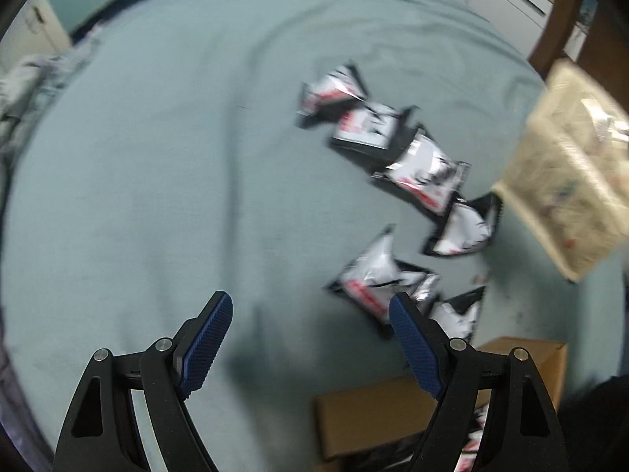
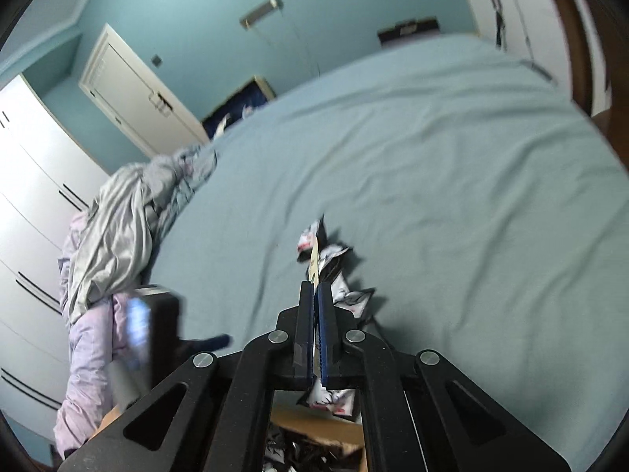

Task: Organize snacks
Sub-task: 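Grasp the beige paper packet with the right tool while the left tool grasps a deer packet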

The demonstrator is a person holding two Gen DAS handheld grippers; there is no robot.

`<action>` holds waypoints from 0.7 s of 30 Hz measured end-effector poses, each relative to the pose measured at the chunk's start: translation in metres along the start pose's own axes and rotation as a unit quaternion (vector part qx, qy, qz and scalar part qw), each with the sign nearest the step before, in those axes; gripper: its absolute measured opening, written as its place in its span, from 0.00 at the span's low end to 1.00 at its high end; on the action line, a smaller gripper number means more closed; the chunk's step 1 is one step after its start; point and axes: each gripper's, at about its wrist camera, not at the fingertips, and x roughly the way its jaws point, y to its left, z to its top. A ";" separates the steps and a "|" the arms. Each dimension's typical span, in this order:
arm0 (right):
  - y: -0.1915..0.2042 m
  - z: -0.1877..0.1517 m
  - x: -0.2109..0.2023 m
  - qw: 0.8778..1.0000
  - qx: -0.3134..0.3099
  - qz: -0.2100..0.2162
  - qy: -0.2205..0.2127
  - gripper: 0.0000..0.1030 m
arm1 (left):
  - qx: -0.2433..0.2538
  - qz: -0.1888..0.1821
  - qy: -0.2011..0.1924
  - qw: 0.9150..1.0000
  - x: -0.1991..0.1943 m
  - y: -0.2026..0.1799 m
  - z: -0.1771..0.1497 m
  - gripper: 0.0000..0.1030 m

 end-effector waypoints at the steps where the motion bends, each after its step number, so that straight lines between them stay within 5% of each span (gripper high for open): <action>1: -0.002 -0.006 -0.015 1.000 0.000 -0.006 -0.017 0.00 | 0.004 -0.003 0.008 1.000 0.006 -0.003 0.003 0.80; 9: -0.022 -0.084 -0.094 0.995 0.007 -0.061 -0.075 0.00 | -0.002 -0.033 0.046 0.998 0.037 -0.016 0.028 0.78; 11: -0.021 -0.101 -0.109 0.995 0.019 -0.057 -0.074 0.00 | -0.001 -0.036 0.057 0.998 0.043 -0.018 0.030 0.44; 15: -0.016 -0.114 -0.130 0.995 0.047 -0.005 -0.088 0.00 | 0.006 -0.027 0.039 0.999 0.037 -0.020 0.027 0.31; 21: -0.015 -0.122 -0.129 0.995 0.055 0.010 -0.082 0.00 | -0.025 -0.025 -0.034 0.999 -0.019 -0.003 0.008 0.30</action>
